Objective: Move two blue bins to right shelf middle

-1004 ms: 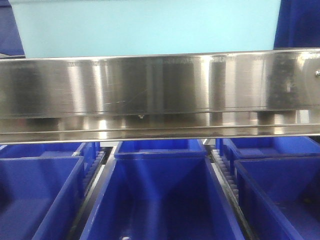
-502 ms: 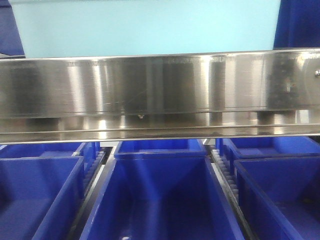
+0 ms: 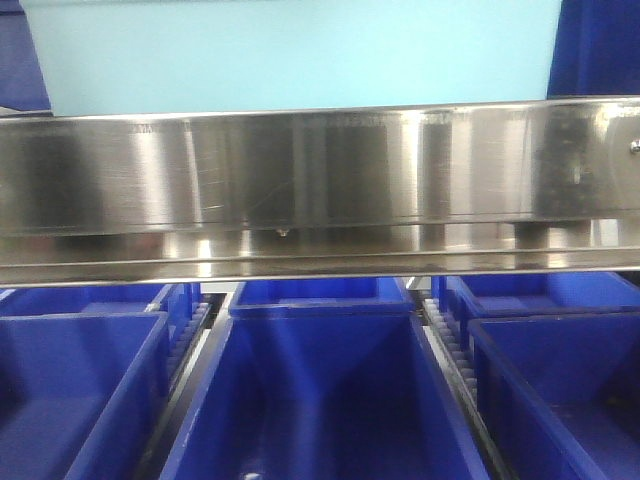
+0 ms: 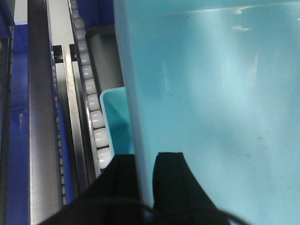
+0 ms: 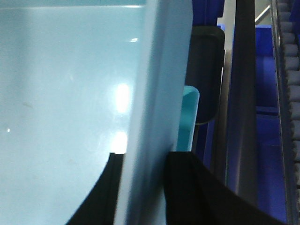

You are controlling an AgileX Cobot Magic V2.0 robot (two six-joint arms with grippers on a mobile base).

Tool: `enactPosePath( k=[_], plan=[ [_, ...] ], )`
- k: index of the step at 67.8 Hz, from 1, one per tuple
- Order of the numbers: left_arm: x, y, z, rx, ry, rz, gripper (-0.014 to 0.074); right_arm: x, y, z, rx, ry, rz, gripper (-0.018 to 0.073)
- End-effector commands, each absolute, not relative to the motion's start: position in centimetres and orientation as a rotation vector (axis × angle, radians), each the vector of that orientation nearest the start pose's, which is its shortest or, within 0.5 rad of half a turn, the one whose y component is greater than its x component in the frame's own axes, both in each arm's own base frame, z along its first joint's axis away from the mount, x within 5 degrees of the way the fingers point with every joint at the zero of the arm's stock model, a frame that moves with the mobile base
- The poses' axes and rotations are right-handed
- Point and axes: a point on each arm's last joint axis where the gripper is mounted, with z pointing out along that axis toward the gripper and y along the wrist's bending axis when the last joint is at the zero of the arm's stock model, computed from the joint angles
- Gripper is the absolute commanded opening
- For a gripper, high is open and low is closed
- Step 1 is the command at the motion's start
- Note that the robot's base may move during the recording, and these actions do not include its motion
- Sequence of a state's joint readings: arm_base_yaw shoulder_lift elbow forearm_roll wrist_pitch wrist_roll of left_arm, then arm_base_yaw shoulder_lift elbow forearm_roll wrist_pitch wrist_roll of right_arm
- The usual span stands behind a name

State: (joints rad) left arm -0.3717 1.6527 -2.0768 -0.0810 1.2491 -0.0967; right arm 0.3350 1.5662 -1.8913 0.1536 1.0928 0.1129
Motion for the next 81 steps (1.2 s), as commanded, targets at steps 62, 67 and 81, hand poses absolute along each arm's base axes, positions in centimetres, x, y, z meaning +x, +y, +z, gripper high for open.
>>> enactPosePath(
  k=[62, 67, 81],
  plan=[
    [32.7, -13.9, 47.0, 0.352, 2.318, -0.390, -0.0073, 33.4, 12.1, 43.1, -0.242, 2.438, 0.283, -0.0098],
    [32.7, -13.9, 47.0, 0.352, 2.318, -0.390, 0.0011, 33.4, 12.1, 43.1, -0.242, 2.436, 0.283, -0.0020],
    [32.7, -13.9, 47.0, 0.352, 2.318, -0.390, 0.0330, 33.4, 12.1, 43.1, -0.242, 2.436, 0.283, 0.0358]
  ],
)
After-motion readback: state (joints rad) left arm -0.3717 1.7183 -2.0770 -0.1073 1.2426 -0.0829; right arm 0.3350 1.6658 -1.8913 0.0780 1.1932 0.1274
